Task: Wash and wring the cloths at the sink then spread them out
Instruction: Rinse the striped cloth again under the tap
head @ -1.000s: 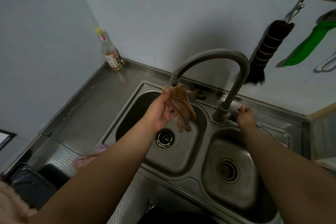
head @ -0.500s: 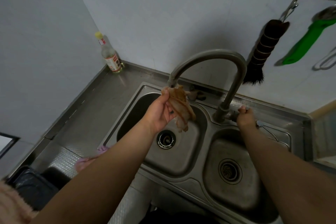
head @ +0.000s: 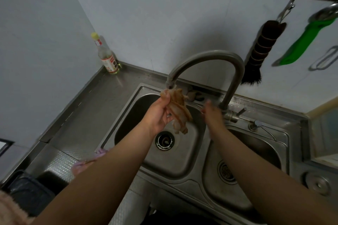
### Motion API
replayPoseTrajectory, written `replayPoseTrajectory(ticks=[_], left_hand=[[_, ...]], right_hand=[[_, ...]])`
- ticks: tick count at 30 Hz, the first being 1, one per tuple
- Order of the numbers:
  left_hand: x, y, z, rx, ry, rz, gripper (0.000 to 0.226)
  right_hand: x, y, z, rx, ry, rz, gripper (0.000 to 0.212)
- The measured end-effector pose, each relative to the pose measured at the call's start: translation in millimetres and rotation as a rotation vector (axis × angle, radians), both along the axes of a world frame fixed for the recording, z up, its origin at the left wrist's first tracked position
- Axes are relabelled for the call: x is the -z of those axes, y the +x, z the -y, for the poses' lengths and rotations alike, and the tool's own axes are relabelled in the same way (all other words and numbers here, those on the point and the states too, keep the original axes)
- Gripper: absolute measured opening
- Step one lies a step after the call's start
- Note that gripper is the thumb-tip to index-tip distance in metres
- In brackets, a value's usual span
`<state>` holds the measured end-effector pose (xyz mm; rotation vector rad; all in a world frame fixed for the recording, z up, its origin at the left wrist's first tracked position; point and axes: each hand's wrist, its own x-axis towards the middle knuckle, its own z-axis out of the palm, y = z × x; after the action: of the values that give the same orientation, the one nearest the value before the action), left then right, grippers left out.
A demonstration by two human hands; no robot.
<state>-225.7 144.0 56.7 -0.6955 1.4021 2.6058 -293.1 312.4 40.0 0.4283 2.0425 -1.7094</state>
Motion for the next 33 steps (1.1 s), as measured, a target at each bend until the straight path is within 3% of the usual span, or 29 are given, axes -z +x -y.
replayPoseTrajectory(ticks=[2,4,7,13,15,18,21,24,28,33], left_hand=[[-1.0,0.8,0.4,-0.001,-0.033,0.003,0.034],[-2.5,1.6,2.3,-0.012,-0.058,0.004,0.021],[-4.4,3.2,8.2,-0.030,-0.105,-0.001,0.020],[-3.2,4.8,20.5,-0.053,-0.154,0.001,0.021],[-2.0,6.1,23.0,-0.051,-0.108,-0.003,0.019],[-1.5,5.1,28.5,-0.069,-0.027,-0.016,0.033],[-2.6,1.4,35.6,-0.152,0.004,-0.044,0.019],[-9.7,-1.9,34.3,-0.148,-0.044,-0.038,0.018],[-18.2,-6.8,30.1,-0.136,-0.121,-0.085,0.017],[-24.9,-5.5,38.9,-0.124,-0.249,-0.062,0.012]], right_hand=[[-24.6,5.7,22.3,-0.325,-0.072,-0.063,0.046],[-34.4,2.1,35.3,-0.459,-0.016,-0.221,0.040],[-35.4,-7.5,41.8,-0.435,0.069,-0.369,0.027],[-38.2,-13.7,53.6,-0.444,0.201,-0.453,0.034],[-38.9,-15.5,57.8,-0.449,0.202,-0.443,0.035],[-36.1,-17.8,60.5,-0.476,0.103,-0.407,0.035],[-33.2,-16.1,61.1,-0.422,-0.024,-0.347,0.025],[-30.7,-7.0,67.2,-0.354,-0.146,-0.215,0.026],[-18.1,7.6,71.8,-0.504,-0.173,-0.056,0.031],[-12.7,4.6,65.8,-0.575,-0.171,-0.096,0.012]])
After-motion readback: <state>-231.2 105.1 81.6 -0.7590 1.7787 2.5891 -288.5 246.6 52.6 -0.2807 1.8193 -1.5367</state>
